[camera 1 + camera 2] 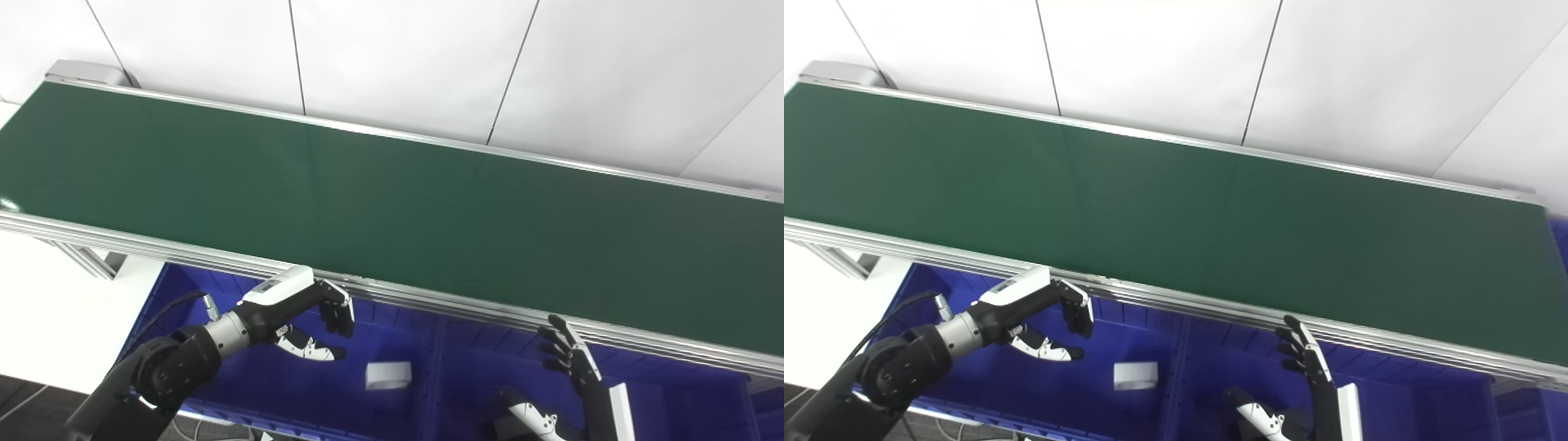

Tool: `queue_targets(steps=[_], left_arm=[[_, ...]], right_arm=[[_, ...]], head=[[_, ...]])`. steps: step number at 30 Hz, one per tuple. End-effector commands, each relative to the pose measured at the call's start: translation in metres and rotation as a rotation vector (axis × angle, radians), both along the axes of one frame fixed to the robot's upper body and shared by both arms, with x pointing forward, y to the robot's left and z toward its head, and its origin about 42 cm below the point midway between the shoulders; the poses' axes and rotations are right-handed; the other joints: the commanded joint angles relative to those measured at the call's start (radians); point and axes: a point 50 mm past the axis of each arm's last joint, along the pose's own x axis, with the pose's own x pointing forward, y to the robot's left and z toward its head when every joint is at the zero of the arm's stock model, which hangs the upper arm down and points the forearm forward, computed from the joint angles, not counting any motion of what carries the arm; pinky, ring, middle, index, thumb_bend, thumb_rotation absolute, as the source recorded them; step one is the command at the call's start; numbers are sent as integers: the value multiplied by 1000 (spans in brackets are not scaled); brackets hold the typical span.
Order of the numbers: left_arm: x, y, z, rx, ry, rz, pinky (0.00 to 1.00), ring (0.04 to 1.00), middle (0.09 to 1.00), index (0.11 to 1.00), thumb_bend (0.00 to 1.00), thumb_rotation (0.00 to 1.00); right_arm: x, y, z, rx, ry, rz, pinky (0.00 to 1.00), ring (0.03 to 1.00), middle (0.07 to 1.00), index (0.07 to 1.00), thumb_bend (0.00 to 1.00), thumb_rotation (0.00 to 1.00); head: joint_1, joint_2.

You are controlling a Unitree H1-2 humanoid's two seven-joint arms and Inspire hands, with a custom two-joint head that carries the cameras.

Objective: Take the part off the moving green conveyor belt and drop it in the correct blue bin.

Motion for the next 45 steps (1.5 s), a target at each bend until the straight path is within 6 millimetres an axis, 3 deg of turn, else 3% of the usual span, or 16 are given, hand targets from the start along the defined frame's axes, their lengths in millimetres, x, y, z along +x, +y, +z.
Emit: queue_targets(steps=[1, 5, 12, 14, 17, 19, 24, 25, 32, 39, 45], left_arm=[[3, 1, 9, 31, -19, -27, 527, 471, 523, 462, 498, 0], [3, 2, 5, 15, -18, -28, 490, 449, 532, 480, 497, 0], [1, 3, 8, -76, -29, 9, 542, 454, 514, 494, 499, 0], [0, 3, 8, -108, -14, 20, 580, 609, 506, 492, 513, 0], [-1, 1, 7, -146, 2, 38, 603, 650, 509, 488, 515, 0], [-2, -1, 8, -167, 12, 51, 617, 676, 645, 495, 511, 37], [-8, -9, 14, -265, 24, 78, 594, 676, 718, 498, 514, 61], [-9, -11, 15, -285, 26, 85, 588, 685, 743, 656, 649, 79], [-29, -33, 26, -429, 86, 131, 678, 816, 881, 867, 742, 209], [-49, -60, 17, -586, 131, 208, 840, 928, 976, 968, 757, 275], [-67, -79, 7, -654, 159, 264, 892, 949, 984, 981, 759, 306]], right_arm=[[1, 1, 8, 13, -32, 1, 704, 771, 819, 886, 702, 449], [1, 1, 8, 25, -34, -1, 703, 770, 820, 884, 697, 410], [1, 2, 10, -2, -20, 2, 680, 767, 820, 890, 703, 461], [2, 2, 10, -8, -22, 2, 679, 764, 816, 888, 709, 478], [2, 3, 9, 0, -25, 2, 691, 766, 816, 887, 709, 475], [2, 4, 9, 2, -27, 4, 704, 766, 814, 885, 709, 471], [1, 5, 10, 0, -23, 9, 698, 777, 823, 888, 715, 485], [1, 5, 10, -4, -21, 10, 688, 775, 825, 891, 711, 490], [2, 7, 11, 11, -22, 33, 705, 786, 830, 893, 722, 497], [2, 8, 11, 14, -12, 66, 703, 802, 844, 904, 730, 504], [1, 9, 12, 19, -10, 75, 721, 803, 843, 909, 749, 532]], head=[[-1, 1], [1, -1], [-9, 4], [-15, 3], [-19, 1], [-21, -1], [-35, 1], [-35, 1], [-81, 9], [-97, 14], [-108, 22]])
